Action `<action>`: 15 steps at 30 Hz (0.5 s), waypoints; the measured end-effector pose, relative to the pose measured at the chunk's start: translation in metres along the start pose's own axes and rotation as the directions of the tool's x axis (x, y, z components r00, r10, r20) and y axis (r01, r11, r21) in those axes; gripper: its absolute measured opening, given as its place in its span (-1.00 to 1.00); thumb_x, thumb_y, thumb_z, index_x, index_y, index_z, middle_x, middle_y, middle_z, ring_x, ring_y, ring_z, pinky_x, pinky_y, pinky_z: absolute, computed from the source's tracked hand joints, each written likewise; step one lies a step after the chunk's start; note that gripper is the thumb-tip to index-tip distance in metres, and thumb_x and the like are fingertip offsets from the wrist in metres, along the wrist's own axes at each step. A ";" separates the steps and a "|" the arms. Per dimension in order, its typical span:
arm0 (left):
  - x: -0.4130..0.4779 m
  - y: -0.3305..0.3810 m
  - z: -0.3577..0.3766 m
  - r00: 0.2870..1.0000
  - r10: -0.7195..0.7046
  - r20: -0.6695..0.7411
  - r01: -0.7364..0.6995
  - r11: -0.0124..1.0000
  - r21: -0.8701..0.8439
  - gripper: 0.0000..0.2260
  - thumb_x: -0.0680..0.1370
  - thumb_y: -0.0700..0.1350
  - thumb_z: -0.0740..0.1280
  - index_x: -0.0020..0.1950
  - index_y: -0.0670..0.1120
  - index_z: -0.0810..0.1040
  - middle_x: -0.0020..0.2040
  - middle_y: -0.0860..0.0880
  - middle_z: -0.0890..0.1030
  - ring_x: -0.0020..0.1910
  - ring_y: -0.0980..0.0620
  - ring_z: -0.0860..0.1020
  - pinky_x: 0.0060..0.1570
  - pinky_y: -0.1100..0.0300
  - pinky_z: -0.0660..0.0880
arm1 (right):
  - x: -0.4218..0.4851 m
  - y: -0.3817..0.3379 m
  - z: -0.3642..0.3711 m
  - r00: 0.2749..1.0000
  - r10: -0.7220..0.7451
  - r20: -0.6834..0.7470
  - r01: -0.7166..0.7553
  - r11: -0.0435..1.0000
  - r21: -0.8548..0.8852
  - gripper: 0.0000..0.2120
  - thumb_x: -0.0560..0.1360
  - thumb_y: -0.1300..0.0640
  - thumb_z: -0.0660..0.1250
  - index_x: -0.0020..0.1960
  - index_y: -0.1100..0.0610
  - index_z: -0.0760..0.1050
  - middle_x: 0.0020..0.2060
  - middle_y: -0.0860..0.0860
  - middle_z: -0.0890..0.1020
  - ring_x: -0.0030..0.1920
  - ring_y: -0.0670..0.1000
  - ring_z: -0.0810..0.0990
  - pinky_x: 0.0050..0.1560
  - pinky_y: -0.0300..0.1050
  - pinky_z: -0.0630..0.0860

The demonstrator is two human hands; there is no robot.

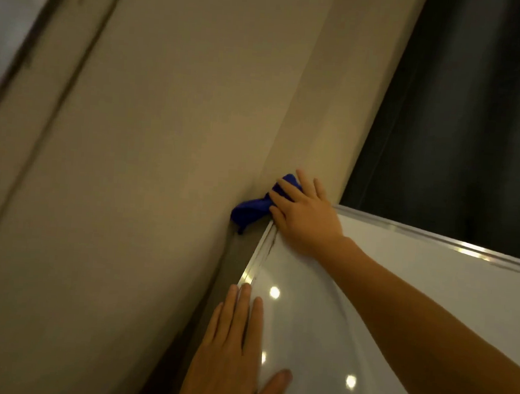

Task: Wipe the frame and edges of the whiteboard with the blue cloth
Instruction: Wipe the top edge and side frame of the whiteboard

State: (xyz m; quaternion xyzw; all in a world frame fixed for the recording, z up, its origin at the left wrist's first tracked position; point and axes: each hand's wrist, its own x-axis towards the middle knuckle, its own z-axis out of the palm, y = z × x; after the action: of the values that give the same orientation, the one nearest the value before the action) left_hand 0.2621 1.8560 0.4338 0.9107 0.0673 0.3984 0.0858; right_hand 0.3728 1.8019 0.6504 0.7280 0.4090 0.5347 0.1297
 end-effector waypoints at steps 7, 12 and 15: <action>0.079 0.013 -0.018 0.992 -0.034 -0.121 0.013 0.985 -0.175 -0.17 0.36 0.53 -0.23 0.31 0.11 -0.64 0.46 0.07 -0.54 0.47 0.08 -0.47 0.50 0.05 -0.33 | 0.014 0.017 -0.003 0.915 -0.400 -0.057 0.401 0.916 0.008 -0.66 0.63 -0.03 0.13 0.30 0.01 0.53 0.32 -0.02 0.53 0.50 0.13 0.19 0.49 0.10 -0.05; 0.118 0.023 -0.020 0.987 0.027 -0.156 -0.042 0.995 -0.095 -0.13 0.29 0.53 -0.39 0.43 0.02 -0.49 0.52 0.00 -0.45 0.49 0.04 -0.45 0.45 0.12 -0.38 | -0.004 0.073 -0.004 0.985 -0.082 -0.152 0.095 0.992 0.082 -0.64 0.64 0.04 0.15 0.39 0.09 0.45 0.41 0.00 0.44 0.52 0.15 0.12 0.49 -0.02 -0.02; 0.149 0.032 -0.023 0.972 0.036 -0.231 -0.065 0.990 -0.123 -0.11 0.37 0.50 -0.32 0.53 -0.03 -0.37 0.59 -0.05 -0.29 0.54 0.01 -0.34 0.47 0.09 -0.36 | -0.039 0.076 -0.001 0.981 0.030 -0.193 -0.002 0.990 0.141 -0.65 0.58 0.13 0.29 0.36 0.11 0.48 0.38 0.04 0.48 0.51 0.17 0.18 0.47 0.01 -0.04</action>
State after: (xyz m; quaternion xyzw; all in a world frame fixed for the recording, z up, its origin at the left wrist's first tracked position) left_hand 0.3467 1.8554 0.5622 0.8528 0.0275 0.5060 0.1262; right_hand 0.4030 1.7247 0.6724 0.6827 0.4504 0.5744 0.0332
